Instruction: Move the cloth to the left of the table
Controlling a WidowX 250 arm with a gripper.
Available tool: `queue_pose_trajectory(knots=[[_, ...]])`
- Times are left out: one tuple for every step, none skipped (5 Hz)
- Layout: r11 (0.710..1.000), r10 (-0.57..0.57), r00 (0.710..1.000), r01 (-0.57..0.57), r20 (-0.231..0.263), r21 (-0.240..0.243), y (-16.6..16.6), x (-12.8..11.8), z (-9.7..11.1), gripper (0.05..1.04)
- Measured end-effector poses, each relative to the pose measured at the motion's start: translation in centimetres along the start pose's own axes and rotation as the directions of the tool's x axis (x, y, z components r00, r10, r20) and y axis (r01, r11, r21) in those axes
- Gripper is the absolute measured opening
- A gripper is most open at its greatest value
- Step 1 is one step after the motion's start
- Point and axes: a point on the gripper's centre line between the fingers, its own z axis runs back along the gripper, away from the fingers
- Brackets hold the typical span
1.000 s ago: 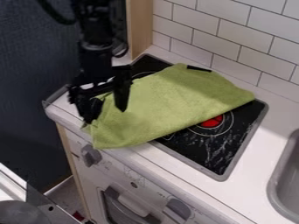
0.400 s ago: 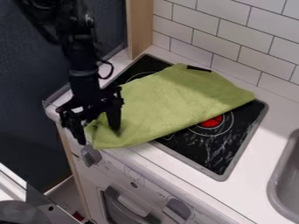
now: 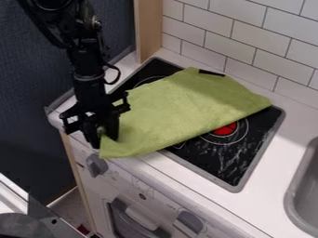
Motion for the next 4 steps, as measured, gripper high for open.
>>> queue_pose_trajectory(knots=[[0.999,-0.012,0.999,0.010,0.049,0.041,-0.5,0.2,0.9,0.140],[0.992,-0.125,0.984,0.123,0.127,0.025,-2.8,0.1,2.4,0.051],[0.970,-0.243,0.948,0.237,0.207,0.054,-6.9,-0.4,5.2,0.050],[0.940,-0.341,0.909,0.329,0.241,0.089,-10.3,-1.5,6.5,0.050]])
